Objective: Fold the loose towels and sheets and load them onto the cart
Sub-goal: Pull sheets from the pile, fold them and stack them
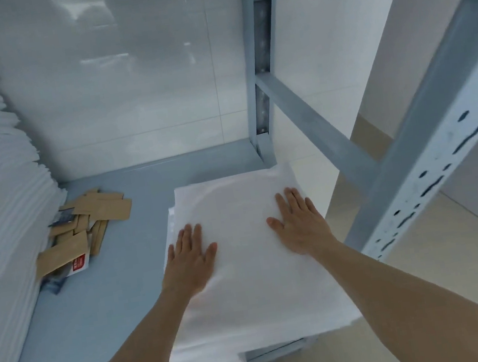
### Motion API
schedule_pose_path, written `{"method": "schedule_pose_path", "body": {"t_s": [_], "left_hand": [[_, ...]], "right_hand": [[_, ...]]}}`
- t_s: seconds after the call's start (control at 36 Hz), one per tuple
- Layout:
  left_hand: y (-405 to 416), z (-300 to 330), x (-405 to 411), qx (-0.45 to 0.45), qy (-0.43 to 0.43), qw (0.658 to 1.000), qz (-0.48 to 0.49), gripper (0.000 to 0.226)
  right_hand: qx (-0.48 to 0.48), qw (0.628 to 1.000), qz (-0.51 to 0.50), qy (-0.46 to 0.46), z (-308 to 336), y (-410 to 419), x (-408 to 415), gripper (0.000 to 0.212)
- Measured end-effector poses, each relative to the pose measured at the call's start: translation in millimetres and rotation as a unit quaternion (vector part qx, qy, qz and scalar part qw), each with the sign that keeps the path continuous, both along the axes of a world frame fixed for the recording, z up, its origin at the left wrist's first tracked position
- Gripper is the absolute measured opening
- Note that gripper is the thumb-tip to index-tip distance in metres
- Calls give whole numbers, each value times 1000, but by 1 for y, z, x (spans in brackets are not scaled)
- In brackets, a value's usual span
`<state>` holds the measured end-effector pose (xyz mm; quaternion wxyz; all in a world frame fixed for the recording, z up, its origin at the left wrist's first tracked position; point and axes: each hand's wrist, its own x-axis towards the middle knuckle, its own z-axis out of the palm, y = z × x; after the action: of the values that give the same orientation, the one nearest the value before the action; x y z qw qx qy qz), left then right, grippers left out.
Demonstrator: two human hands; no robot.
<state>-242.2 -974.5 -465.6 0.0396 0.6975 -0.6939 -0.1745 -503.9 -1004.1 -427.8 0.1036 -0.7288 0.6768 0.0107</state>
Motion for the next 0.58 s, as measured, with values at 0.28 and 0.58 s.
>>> {"method": "schedule_pose_path", "body": {"t_s": [0.28, 0.58], "left_hand": [[127, 130, -8, 77, 233, 964, 103, 54], [222, 250, -31, -39, 564, 800, 202, 46]], "right_hand": [[145, 970, -24, -195, 93, 121, -9, 70], [51, 789, -136, -596, 200, 210, 17, 53]]}}
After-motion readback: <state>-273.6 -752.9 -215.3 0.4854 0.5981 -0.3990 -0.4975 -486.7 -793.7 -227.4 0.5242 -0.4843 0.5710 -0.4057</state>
